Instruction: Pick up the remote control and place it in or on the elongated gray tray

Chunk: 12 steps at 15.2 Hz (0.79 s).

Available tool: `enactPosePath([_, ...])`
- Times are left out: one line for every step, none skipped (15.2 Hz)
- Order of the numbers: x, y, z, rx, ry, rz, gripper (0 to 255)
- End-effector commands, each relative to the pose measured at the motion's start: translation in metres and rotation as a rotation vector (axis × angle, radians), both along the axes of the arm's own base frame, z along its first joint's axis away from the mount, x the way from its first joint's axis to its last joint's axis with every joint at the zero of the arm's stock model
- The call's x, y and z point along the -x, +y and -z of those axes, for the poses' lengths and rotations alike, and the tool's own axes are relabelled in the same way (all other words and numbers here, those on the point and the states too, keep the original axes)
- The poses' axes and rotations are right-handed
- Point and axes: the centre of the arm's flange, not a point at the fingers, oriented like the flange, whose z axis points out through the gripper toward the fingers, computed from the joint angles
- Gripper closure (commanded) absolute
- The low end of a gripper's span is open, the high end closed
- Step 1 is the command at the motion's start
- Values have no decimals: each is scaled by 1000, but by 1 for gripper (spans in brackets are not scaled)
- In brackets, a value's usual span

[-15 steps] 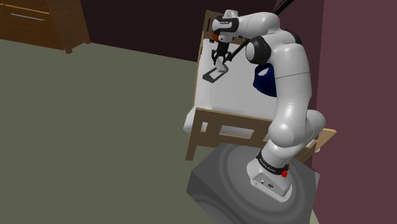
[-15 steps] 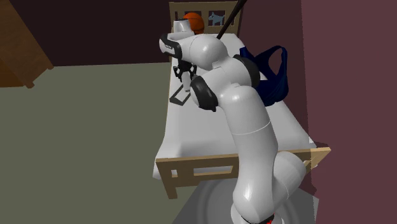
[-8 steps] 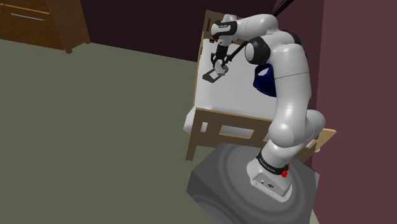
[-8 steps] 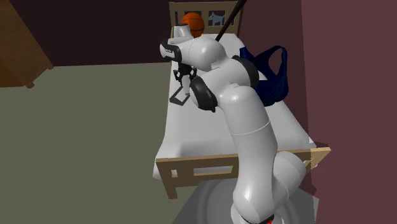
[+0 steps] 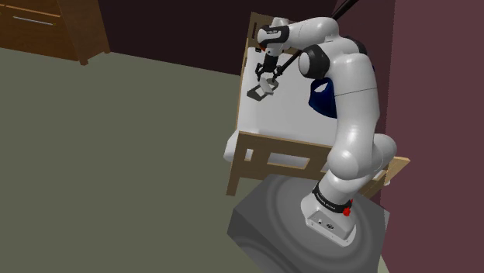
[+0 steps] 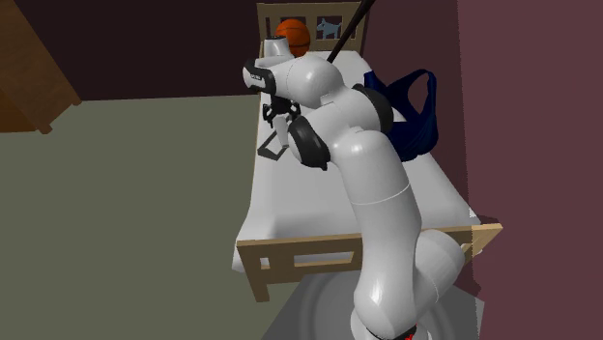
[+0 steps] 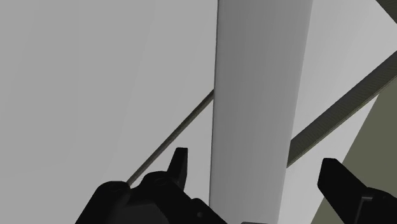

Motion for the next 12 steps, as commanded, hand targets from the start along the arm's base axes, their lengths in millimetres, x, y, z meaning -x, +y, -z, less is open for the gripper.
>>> enactPosePath([0,0,0,0,0,0,0])
enactPosePath([0,0,-13,0,0,0,0])
enactPosePath([0,1,-26,0,0,0,0])
enactPosePath([0,1,-40,0,0,0,0])
enactPosePath([0,1,-50,0,0,0,0])
enactPosePath([0,1,-50,0,0,0,0])
enactPosePath([0,1,-50,0,0,0,0])
enactPosePath([0,1,-50,0,0,0,0])
enactPosePath([0,1,-50,0,0,0,0])
enactPosePath([0,1,-50,0,0,0,0])
enactPosePath([0,1,-50,0,0,0,0])
enactPosePath([0,1,-50,0,0,0,0])
